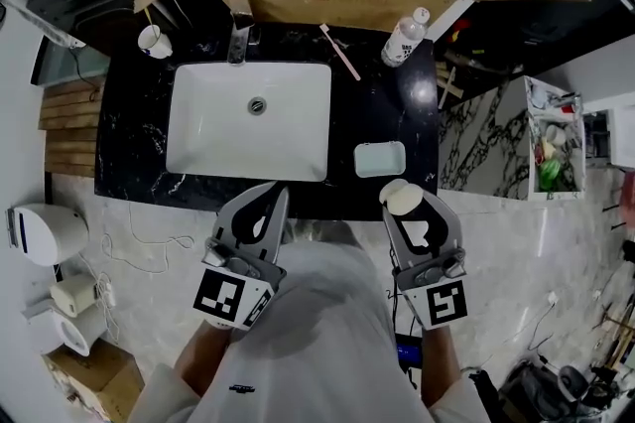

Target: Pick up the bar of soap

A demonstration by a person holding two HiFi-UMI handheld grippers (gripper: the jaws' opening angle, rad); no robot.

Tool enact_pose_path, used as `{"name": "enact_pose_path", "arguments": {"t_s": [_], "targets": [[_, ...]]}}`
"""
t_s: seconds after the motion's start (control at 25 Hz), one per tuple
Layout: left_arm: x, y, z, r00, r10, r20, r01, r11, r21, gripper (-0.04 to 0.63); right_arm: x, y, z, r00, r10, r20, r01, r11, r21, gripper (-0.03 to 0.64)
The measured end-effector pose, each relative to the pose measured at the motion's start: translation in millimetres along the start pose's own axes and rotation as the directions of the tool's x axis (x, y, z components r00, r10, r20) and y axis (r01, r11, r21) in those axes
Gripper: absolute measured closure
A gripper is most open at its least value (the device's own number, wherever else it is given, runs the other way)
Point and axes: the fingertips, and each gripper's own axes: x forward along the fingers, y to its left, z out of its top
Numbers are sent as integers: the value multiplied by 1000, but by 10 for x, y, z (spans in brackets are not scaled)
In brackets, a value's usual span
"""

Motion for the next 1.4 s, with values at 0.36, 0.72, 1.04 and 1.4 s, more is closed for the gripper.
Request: {"name": "enact_pose_path", "arguments": {"t_s": [0.36,0.72,1.04,1.4], "targets": [[40,14,21,1000,-6,-12,6,1000,13,595,33,-71,-4,1000,-12,-2,12,1000,21,433],[119,-4,48,1000,-23,-5,23,1000,17,595,42,-127,9,1000,-18,-3,19,1000,20,433],[184,-38,60,999,-42,-10,42,999,23,595,26,-195,11,999,-35,-8,35,999,20,433],[211,-93,86,998,-56,-6,56,998,28,595,-79,-240,-43,999,-40,-28,41,999,28,433]]}}
